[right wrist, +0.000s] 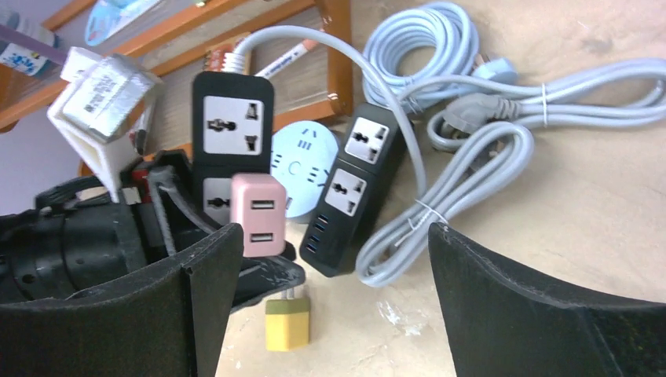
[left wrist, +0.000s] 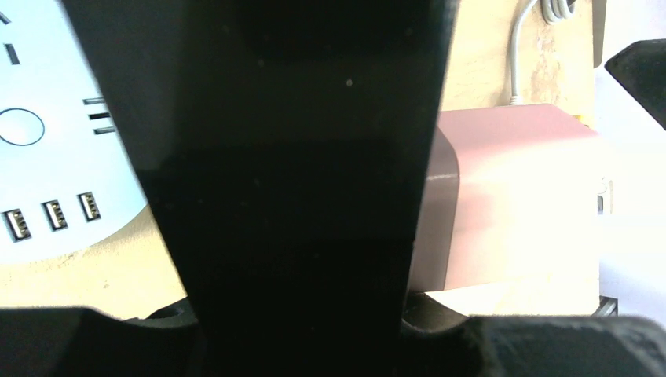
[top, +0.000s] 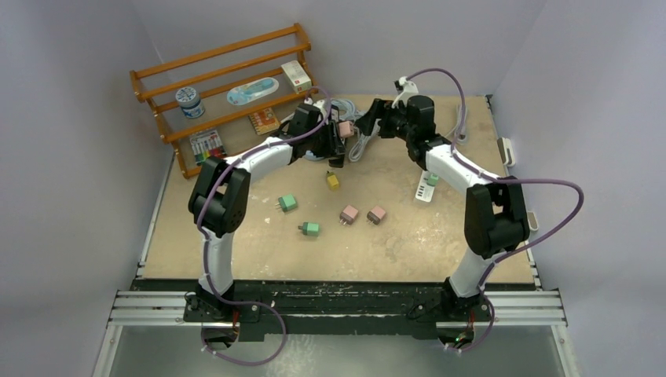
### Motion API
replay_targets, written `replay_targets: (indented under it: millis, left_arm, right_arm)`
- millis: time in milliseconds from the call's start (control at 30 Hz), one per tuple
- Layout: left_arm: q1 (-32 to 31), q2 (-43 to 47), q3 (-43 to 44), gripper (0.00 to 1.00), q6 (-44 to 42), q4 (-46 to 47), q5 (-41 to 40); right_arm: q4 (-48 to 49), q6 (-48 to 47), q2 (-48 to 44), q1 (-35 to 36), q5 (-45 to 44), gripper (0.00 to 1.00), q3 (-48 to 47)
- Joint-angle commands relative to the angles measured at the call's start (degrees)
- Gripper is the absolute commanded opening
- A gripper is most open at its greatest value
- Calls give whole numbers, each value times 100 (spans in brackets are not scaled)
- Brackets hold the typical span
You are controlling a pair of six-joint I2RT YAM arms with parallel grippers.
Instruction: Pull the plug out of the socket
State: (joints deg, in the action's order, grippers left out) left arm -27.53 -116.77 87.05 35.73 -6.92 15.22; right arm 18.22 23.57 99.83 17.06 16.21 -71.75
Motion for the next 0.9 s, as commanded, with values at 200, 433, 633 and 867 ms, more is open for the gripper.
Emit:
replay_targets:
  millis: [200, 433, 633, 867]
  left_arm:
    - [46, 521, 226, 0, -290, 117, -142]
    - [41, 489, 387, 0, -416, -49, -183]
    - [54, 351, 618, 0, -482, -198, -199]
    - [46, 106, 916, 0, -388, -218, 123]
  right_arm:
    - [375, 78, 39, -45, 1018, 83, -227]
    - [607, 213, 541, -45, 1470, 80, -570]
    - [640, 359, 1097, -36, 1964, 66, -924]
    - [677, 523, 1395, -38, 2259, 63, -1244]
